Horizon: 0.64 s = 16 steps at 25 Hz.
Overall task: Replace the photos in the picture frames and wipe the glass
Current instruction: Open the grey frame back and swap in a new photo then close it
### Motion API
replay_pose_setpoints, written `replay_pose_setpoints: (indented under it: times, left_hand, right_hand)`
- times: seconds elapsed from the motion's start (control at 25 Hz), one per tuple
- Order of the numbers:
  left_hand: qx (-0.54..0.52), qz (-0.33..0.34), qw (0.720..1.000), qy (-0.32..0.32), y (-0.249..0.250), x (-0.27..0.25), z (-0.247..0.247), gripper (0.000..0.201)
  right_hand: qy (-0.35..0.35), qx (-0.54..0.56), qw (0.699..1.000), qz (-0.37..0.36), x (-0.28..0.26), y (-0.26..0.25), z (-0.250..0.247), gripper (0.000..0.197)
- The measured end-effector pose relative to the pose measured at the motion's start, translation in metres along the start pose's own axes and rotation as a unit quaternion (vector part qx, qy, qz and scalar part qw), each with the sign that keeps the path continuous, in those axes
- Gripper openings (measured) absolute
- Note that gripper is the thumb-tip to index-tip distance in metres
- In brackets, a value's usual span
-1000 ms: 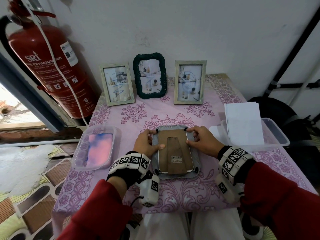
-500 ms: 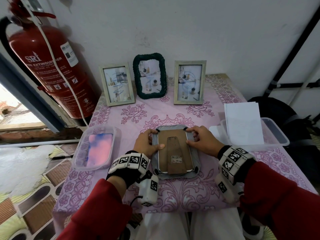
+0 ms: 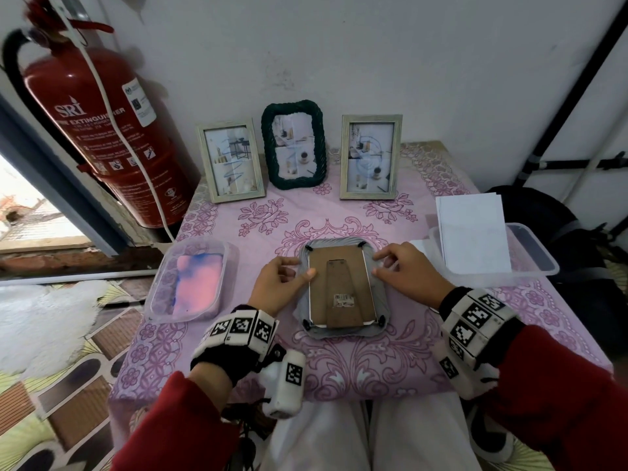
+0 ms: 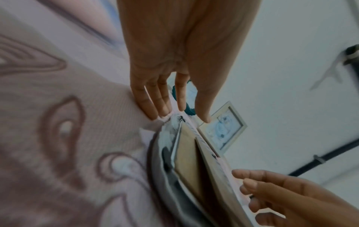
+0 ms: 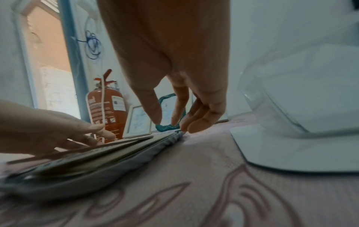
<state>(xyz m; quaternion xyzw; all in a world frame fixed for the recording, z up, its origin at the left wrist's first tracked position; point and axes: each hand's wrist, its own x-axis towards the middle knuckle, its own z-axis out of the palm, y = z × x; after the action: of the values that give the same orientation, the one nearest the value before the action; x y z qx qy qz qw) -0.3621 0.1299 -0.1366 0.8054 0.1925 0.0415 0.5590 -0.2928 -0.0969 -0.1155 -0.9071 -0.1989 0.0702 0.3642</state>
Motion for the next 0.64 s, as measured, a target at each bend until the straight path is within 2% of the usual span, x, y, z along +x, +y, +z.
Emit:
replay_pose_setpoints:
  times: [0.08, 0.2, 0.32, 0.52, 0.64]
  left_hand:
    - [0.005, 0.003, 1.0, 0.031, -0.007, -0.02, -0.002, 0.032]
    - [0.078, 0.028, 0.995, 0.049, -0.014, -0.051, -0.003, 0.021]
    - [0.144, 0.055, 0.986, 0.063, -0.015, -0.07, 0.0, 0.019]
    - [0.139, 0.063, 0.984, 0.091, -0.011, -0.082, 0.005, 0.023]
    - [0.121, 0.063, 0.985, 0.107, -0.013, -0.087, 0.007, 0.017]
  right_hand:
    - [0.0, -0.016, 1.0, -0.017, -0.023, -0.005, 0.001, 0.006]
    - [-0.023, -0.033, 0.999, -0.003, -0.053, -0.006, 0.007, 0.009]
    - [-0.001, -0.031, 0.999, 0.021, -0.071, -0.004, 0.013, 0.013]
    - [0.045, -0.044, 0.998, 0.019, -0.079, -0.007, 0.017, 0.016]
    - [0.046, -0.039, 0.997, 0.037, -0.079, -0.006, 0.018, 0.015]
